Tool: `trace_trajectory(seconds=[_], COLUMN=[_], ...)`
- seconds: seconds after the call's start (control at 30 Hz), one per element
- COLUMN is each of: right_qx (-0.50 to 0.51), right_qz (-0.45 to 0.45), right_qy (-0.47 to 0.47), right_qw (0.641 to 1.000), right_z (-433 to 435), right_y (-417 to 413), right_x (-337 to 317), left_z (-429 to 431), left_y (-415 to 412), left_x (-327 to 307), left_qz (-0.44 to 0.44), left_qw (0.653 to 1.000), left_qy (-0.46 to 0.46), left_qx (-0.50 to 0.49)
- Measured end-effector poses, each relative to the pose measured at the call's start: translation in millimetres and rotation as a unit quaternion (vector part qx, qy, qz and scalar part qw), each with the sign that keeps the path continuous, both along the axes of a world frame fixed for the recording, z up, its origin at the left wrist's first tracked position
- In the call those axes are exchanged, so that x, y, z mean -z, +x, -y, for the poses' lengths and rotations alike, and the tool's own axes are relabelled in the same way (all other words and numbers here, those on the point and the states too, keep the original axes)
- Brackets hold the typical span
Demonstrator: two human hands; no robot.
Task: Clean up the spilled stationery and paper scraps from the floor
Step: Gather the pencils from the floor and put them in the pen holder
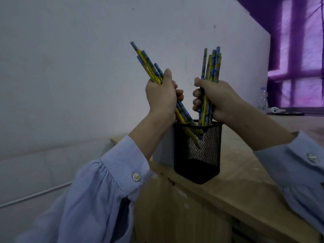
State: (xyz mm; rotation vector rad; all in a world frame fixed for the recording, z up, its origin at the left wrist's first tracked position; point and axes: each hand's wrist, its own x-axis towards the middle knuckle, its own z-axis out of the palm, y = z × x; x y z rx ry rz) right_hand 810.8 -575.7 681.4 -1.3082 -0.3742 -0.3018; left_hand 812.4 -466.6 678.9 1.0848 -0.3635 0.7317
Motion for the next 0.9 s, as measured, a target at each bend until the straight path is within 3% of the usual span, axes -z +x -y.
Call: trace_trajectory(seconds=[0.23,0.43,0.9], right_qx=[-0.017,-0.024,0.019], right_qz=[-0.001,-0.007,0.059], right_qy=[-0.04,-0.022,0.013], right_qw=[0.999,0.999,0.998], right_z=[1,4,6], right_y=[-8,-6,-7], right_x=[2,3,1], left_z=[5,4,7], left_y=[-7,-10,-17], left_x=[11,13,15], left_qz=[0.039,0.004,0.002], left_qw=[0.993,0.995,0.989], left_qy=[0.113,0.095,0.129], left_qx=[-0.013,-0.002,-0.078])
